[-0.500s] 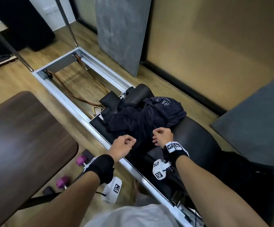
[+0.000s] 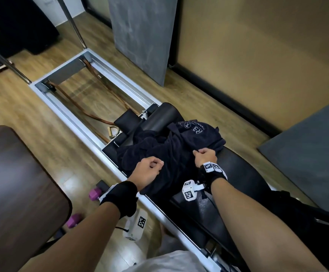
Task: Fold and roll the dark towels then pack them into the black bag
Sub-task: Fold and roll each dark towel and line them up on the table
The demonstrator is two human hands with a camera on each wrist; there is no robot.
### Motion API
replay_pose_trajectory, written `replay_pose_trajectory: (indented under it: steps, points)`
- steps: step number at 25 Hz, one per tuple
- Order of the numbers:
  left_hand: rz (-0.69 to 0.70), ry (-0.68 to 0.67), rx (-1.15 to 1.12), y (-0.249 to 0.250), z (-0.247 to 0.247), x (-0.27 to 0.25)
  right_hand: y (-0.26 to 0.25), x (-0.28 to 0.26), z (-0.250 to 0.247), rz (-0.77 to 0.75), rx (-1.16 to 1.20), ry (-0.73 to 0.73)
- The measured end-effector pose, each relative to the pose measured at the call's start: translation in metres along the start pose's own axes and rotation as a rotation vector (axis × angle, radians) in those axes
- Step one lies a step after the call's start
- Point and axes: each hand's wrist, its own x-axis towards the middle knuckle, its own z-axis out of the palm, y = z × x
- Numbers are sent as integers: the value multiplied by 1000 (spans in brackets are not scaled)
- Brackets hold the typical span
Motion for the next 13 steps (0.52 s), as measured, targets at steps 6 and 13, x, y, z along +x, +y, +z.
replay_pose_trajectory:
  steps: [6, 13]
  points:
    - [28, 21, 10, 22, 4, 3, -30, -5, -29, -237, 430, -123]
    - [304, 28, -72, 82, 10, -29, -63, -90, -63, -461, 511, -508]
